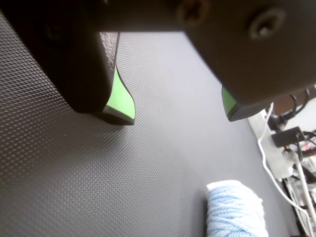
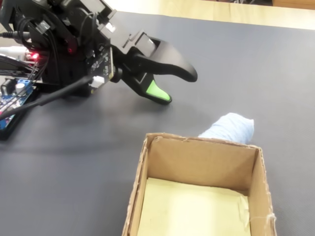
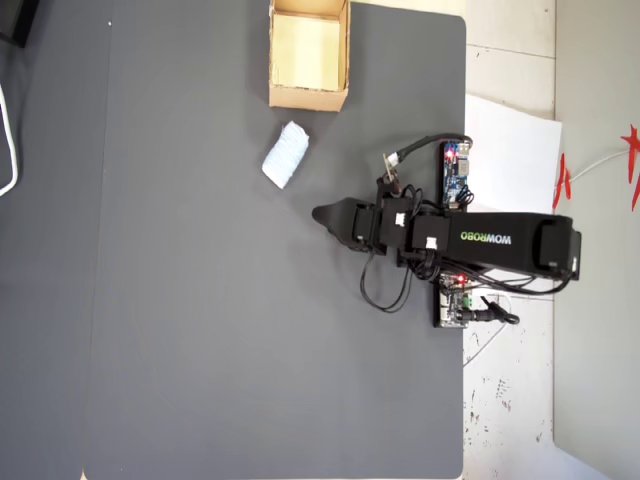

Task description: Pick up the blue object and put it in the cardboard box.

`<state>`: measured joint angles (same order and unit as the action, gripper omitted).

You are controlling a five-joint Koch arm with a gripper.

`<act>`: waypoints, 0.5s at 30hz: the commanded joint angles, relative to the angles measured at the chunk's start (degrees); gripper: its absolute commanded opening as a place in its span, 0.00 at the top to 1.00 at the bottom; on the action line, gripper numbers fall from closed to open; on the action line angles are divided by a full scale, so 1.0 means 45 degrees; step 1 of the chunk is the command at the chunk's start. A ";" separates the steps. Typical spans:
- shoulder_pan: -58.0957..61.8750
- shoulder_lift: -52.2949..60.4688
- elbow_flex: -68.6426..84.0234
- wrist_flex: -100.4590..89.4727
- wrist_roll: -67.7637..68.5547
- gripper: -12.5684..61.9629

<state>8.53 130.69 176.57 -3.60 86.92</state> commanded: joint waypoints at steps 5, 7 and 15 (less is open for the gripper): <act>0.0059 0.0879 0.0156 0.0742 0.1035 0.36; 0.0137 0.0742 -0.0117 0.0723 0.1016 0.36; 0.0273 -0.0137 -0.1992 0.0527 -0.0371 0.35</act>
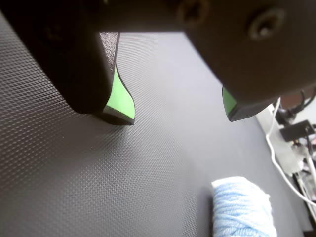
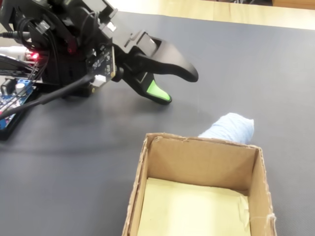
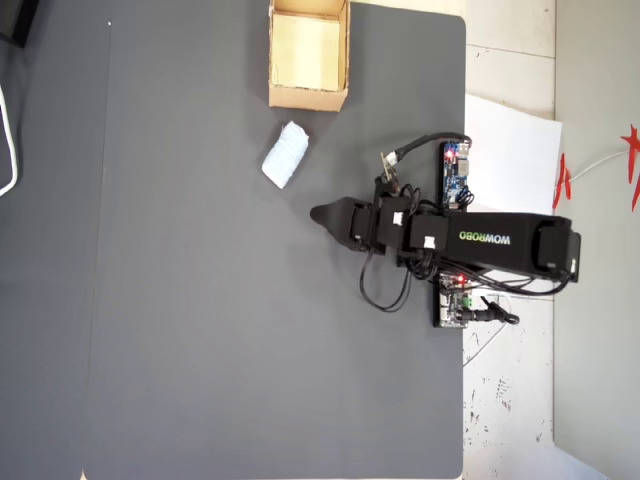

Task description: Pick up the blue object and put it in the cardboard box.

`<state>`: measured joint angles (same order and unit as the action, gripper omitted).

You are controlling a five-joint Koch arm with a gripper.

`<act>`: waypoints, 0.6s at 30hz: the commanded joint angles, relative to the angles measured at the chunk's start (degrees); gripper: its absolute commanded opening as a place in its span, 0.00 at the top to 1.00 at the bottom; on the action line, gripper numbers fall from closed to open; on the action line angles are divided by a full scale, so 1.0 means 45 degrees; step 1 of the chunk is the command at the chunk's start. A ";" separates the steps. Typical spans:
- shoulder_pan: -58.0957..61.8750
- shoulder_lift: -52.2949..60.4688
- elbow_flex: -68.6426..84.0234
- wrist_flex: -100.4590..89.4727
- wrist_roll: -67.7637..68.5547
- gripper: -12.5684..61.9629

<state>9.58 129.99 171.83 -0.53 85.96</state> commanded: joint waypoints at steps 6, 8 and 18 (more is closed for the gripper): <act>0.0469 -0.0742 -0.2695 0.0547 -0.0527 0.37; 0.0605 -0.1074 -0.3555 0.1309 -0.1211 0.37; 0.1914 -0.4941 -0.8652 0.4570 -0.2246 0.39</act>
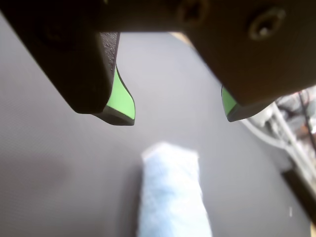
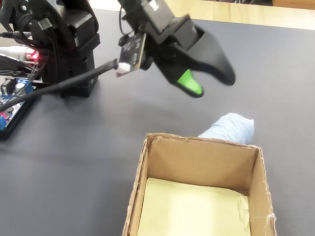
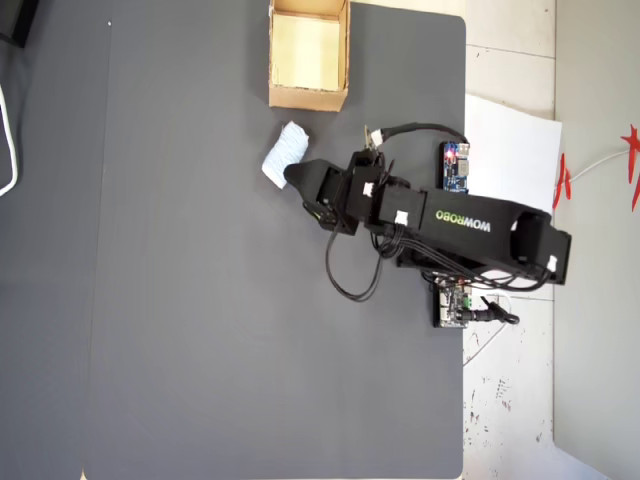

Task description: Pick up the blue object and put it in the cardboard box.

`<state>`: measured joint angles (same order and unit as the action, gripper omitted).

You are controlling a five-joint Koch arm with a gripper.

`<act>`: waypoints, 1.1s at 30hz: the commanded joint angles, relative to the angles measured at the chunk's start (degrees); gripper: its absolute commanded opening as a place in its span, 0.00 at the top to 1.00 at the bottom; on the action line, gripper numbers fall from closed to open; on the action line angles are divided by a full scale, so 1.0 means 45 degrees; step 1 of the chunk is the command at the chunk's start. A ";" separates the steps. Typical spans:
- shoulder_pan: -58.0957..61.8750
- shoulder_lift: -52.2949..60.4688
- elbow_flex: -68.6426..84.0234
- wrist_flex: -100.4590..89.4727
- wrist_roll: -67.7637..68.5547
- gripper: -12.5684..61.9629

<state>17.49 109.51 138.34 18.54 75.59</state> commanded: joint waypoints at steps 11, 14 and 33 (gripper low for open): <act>0.1777 -0.4297 -0.3281 0.0312 0.0156 0.39; 0.2207 -0.5215 -0.3594 0.0215 0.0371 0.39; 0.2598 -0.4316 -0.1777 -0.2051 0.1699 0.77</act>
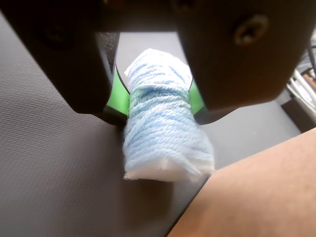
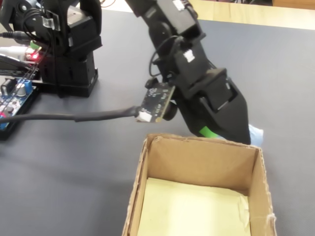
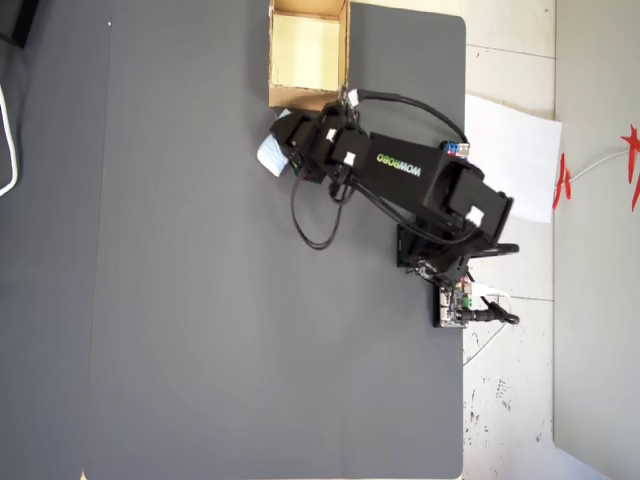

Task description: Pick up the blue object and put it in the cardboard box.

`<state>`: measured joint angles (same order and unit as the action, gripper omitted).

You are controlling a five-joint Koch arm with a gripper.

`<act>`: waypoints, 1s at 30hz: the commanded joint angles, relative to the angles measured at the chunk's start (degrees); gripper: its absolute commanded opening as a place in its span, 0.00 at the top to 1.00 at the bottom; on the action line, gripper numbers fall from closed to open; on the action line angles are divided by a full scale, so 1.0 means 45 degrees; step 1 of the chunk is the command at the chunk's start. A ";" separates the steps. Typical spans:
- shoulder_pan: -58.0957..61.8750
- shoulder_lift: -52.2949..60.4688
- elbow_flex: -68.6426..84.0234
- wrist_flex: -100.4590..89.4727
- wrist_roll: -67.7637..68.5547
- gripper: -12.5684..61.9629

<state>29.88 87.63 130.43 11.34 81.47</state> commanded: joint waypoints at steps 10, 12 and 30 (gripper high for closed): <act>-0.1777 0.4590 0.2187 -0.3457 0.0566 0.77; -0.1758 0.5098 0.2129 -0.3633 0.0371 0.77; 0.3965 0.1992 -0.3379 -0.1094 -0.2266 0.71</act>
<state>47.11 95.89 119.62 8.00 71.63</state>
